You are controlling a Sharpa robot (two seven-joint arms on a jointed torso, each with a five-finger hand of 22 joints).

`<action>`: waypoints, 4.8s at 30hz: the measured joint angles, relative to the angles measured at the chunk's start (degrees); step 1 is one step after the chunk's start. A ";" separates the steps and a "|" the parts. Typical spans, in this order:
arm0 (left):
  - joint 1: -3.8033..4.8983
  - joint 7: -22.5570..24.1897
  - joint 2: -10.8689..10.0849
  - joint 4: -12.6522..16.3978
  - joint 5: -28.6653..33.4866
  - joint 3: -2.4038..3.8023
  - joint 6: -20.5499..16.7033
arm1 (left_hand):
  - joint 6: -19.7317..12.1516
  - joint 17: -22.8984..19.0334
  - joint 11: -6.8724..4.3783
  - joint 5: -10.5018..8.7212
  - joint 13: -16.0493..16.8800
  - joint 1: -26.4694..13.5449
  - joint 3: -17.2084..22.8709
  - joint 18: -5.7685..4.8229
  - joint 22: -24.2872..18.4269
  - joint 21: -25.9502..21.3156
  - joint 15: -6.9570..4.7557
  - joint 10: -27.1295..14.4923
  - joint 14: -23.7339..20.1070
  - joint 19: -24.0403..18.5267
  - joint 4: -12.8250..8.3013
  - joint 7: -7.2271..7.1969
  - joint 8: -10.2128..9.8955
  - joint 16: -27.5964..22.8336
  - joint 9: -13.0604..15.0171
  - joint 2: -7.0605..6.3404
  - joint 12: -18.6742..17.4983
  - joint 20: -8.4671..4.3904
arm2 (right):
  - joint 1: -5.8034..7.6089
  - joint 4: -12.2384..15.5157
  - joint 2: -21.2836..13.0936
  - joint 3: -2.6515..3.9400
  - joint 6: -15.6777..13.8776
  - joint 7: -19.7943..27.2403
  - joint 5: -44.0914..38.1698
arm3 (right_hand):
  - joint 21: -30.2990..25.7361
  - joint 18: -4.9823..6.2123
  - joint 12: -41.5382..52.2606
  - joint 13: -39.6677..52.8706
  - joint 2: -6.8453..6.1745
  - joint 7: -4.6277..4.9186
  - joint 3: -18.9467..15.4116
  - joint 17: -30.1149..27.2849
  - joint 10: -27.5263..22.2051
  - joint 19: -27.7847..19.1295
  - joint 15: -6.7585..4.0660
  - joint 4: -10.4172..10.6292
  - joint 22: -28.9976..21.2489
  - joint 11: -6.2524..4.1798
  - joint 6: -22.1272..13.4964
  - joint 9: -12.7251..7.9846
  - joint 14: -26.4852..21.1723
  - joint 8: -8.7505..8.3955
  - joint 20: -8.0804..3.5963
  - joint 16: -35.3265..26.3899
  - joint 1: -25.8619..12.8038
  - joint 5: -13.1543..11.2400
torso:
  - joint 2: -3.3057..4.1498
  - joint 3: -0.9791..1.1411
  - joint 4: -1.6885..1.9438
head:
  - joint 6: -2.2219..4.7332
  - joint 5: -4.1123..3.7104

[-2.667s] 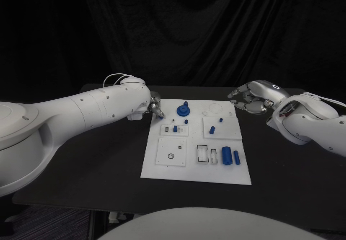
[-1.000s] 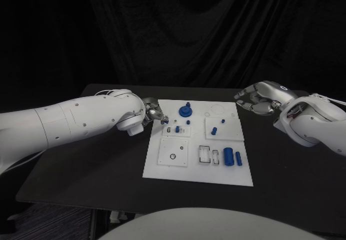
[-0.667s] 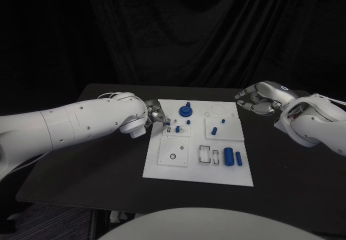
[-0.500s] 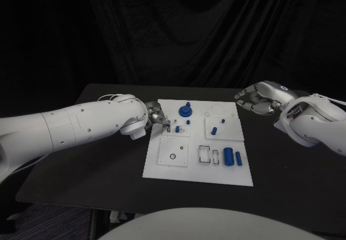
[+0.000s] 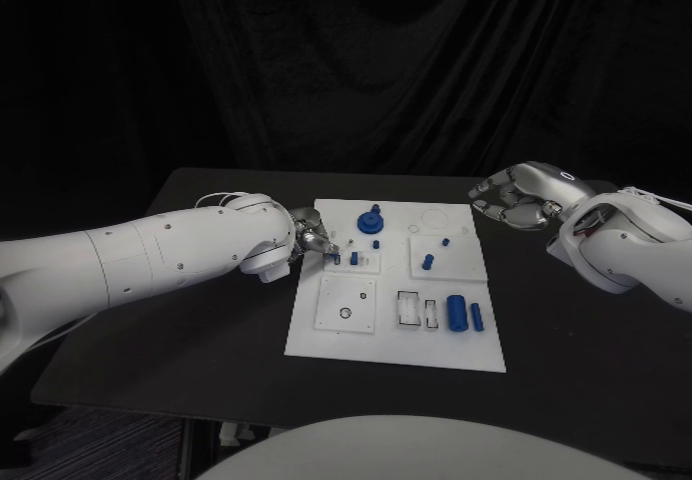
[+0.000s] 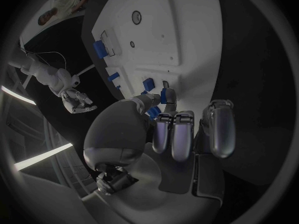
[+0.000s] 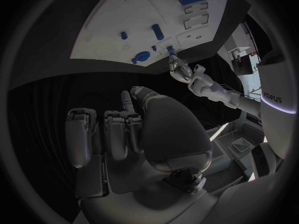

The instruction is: Assemble the parts on the task board

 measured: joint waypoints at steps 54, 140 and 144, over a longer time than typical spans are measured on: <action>-0.66 0.84 0.27 -0.58 -0.53 0.16 1.93 | 0.14 0.00 0.00 0.19 0.00 -0.34 0.08 0.00 0.00 -0.56 0.00 0.00 0.00 -0.21 -0.08 -0.18 0.12 0.00 0.05 0.11 0.00 -0.21 | 0.00 -0.05 -0.10 0.00 0.93 -0.25 0.02 | -0.23 0.00 0.00 0.00 0.24 0.00 0.16 0.00 0.00 0.21 0.00 -0.16 -0.01 0.00 0.41 0.02 0.00 0.00 0.21 0.00 -0.24 0.00 | 0.04 -0.03 0.02 | 0.00 0.21; -1.54 7.83 -1.44 0.71 -9.90 -0.01 -9.52 | -1.51 0.00 -0.51 -21.61 0.00 -12.56 -35.84 0.00 0.00 0.92 -0.32 0.13 -0.10 0.54 10.81 -1.45 19.62 0.00 0.01 7.86 0.00 -0.32 | -0.01 -0.29 0.02 0.00 1.97 -0.76 0.03 | -0.22 0.00 0.00 0.00 0.23 0.20 0.16 0.00 0.00 0.21 0.15 -0.16 0.01 0.00 0.61 -0.01 0.15 0.00 0.20 0.00 -0.23 0.00 | 0.07 -0.03 0.01 | 0.00 0.49; -1.53 10.56 -2.25 1.30 -15.94 0.01 -16.07 | -5.25 0.00 -0.51 -21.90 0.00 -11.12 -37.21 0.00 0.00 0.90 -0.32 0.13 -0.10 0.54 10.75 -1.23 20.68 0.00 0.01 7.89 0.00 -0.32 | -0.02 -0.23 -0.13 0.00 1.97 -0.76 0.03 | -0.22 0.00 0.00 0.00 0.23 0.20 0.16 0.00 0.00 0.21 0.15 -0.16 0.01 0.00 0.61 -0.01 0.15 0.00 0.20 0.00 -0.23 0.00 | 0.07 -0.03 0.01 | 0.00 0.25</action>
